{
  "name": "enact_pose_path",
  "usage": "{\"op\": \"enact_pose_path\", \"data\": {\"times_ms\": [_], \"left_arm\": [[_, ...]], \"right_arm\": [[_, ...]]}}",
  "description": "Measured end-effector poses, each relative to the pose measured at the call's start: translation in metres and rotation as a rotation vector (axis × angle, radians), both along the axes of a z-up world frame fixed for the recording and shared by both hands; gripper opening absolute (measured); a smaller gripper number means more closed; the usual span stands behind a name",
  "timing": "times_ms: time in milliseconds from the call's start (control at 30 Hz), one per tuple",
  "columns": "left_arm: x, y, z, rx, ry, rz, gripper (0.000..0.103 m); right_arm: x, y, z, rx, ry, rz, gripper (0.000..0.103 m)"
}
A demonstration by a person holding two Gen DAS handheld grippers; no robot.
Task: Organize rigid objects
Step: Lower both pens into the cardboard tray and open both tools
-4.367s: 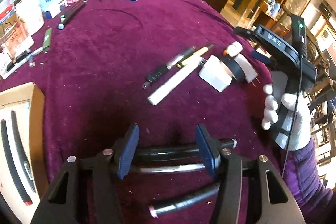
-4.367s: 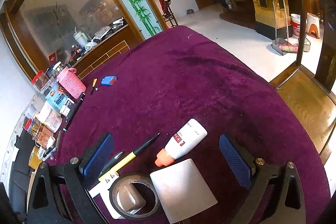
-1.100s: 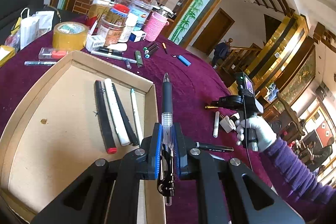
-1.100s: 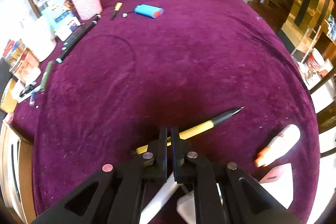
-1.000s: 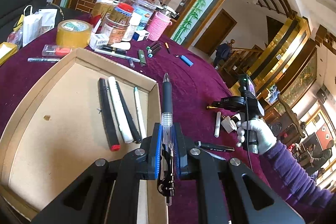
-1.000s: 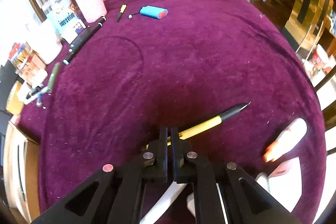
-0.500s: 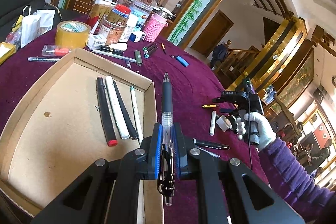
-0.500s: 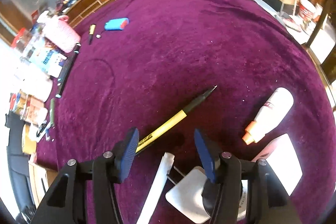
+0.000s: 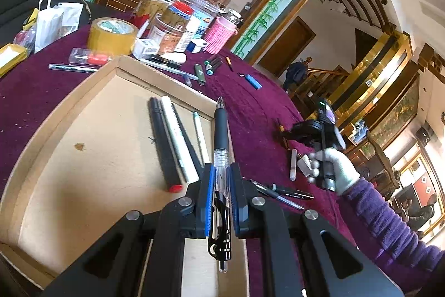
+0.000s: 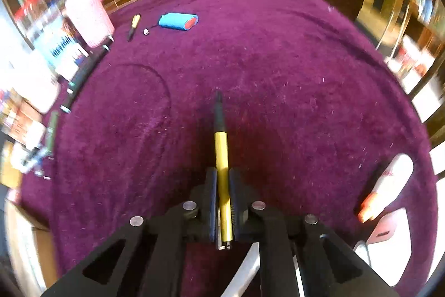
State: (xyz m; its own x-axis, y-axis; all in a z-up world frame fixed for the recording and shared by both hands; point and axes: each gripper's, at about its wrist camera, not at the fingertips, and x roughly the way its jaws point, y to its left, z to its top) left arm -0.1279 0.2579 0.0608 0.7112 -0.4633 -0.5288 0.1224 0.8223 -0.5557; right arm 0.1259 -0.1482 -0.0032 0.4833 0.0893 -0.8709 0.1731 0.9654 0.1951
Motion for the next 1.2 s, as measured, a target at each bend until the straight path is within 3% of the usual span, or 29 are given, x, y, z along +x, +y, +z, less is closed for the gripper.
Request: {"op": "enact_pose_path", "data": {"times_ms": [133, 267, 533, 633, 800, 867, 967, 1067, 1200], "left_arm": [[0.004, 0.009, -0.003, -0.017, 0.032, 0.010, 0.011], [0.015, 0.008, 0.001, 0.041, 0.069, 0.014, 0.011], [0.066, 0.014, -0.009, 0.206, 0.233, 0.072, 0.011], [0.083, 0.024, -0.022, 0.245, 0.303, 0.118, 0.011], [0.103, 0.037, -0.041, 0.231, 0.389, 0.132, 0.010], [0.106, 0.039, -0.041, 0.223, 0.387, 0.140, 0.012], [0.110, 0.046, -0.040, 0.178, 0.373, 0.147, 0.030], [0.103, 0.052, -0.033, 0.130, 0.326, 0.155, 0.033], [0.083, 0.061, -0.014, 0.081, 0.239, 0.179, 0.049]], "right_arm": [[-0.022, -0.012, 0.008, 0.159, -0.033, 0.006, 0.009], [-0.046, 0.001, 0.026, 0.295, -0.075, 0.059, 0.009], [-0.100, 0.098, 0.058, 0.473, -0.094, 0.323, 0.010], [-0.110, 0.143, 0.058, 0.498, -0.060, 0.419, 0.010], [-0.111, 0.220, 0.045, 0.525, 0.021, 0.531, 0.010], [-0.111, 0.242, 0.040, 0.519, 0.049, 0.556, 0.010], [-0.107, 0.273, 0.031, 0.496, 0.085, 0.587, 0.010], [-0.104, 0.298, 0.022, 0.466, 0.117, 0.607, 0.011], [-0.099, 0.315, 0.012, 0.427, 0.138, 0.624, 0.012]]}}
